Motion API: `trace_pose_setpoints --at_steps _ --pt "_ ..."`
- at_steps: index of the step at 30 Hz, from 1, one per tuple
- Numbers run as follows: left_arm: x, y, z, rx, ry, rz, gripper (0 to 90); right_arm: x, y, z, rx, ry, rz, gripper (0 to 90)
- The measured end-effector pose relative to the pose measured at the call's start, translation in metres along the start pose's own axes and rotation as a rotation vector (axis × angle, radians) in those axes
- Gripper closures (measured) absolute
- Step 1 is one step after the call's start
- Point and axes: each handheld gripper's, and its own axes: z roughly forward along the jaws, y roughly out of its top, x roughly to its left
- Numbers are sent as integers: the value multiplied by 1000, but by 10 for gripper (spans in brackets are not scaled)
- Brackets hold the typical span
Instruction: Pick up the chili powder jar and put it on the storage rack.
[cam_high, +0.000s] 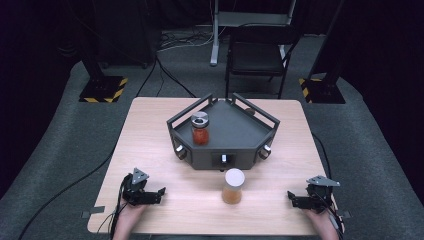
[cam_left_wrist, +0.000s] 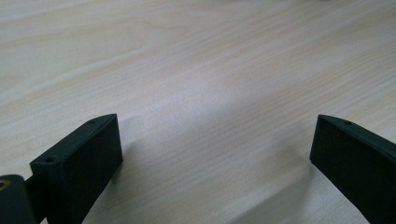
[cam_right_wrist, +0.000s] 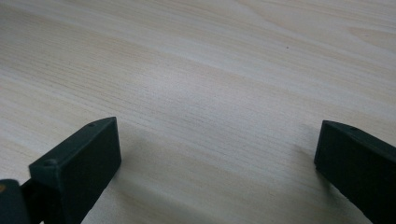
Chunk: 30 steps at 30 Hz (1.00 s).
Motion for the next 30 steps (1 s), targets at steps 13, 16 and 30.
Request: trace_pose_setpoints --at_steps 13,16,30 --pt "-5 2 1 15 18 25 17 0 0 0 0 0 0 0" --pt "-5 2 1 15 17 26 17 0 0 0 0 0 0 0" --pt "-5 2 1 15 17 25 15 0 0 0 0 0 1 0"
